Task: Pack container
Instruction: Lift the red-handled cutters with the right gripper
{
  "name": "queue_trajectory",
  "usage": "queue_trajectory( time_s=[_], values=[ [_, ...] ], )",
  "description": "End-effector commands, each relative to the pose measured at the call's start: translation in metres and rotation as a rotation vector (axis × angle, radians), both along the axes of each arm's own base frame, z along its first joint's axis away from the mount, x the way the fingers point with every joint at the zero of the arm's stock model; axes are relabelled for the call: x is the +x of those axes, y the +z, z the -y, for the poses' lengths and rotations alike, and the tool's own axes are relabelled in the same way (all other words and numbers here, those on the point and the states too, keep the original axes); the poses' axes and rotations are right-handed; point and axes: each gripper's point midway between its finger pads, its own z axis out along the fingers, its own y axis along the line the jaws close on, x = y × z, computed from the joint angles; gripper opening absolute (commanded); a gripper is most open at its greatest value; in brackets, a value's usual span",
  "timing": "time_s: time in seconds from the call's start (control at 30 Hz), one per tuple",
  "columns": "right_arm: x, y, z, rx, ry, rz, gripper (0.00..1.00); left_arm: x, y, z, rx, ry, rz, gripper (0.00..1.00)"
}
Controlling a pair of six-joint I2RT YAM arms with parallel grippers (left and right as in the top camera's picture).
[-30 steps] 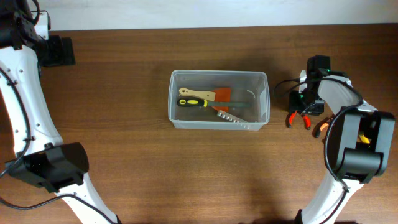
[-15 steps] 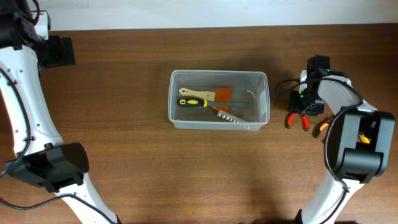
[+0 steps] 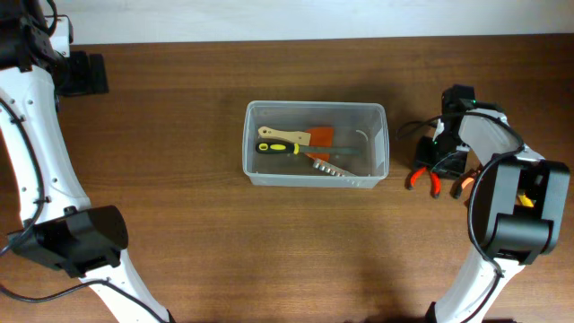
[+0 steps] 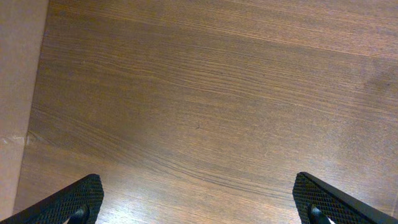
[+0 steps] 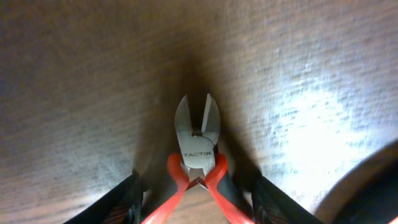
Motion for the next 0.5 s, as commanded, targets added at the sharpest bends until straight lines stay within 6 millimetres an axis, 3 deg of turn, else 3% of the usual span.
queue_trajectory(
  time_s=[0.0,0.47],
  values=[
    [-0.0105,-0.0059,-0.0029,0.014,-0.022,-0.036,0.58,0.0010,-0.0034,0.0012,-0.022,0.006,-0.001,0.99],
    [-0.0169,-0.0054,-0.0045,0.017,-0.123,-0.063,0.53,0.0010,-0.0034,0.0012,-0.022,0.006,-0.001,0.99]
  ],
)
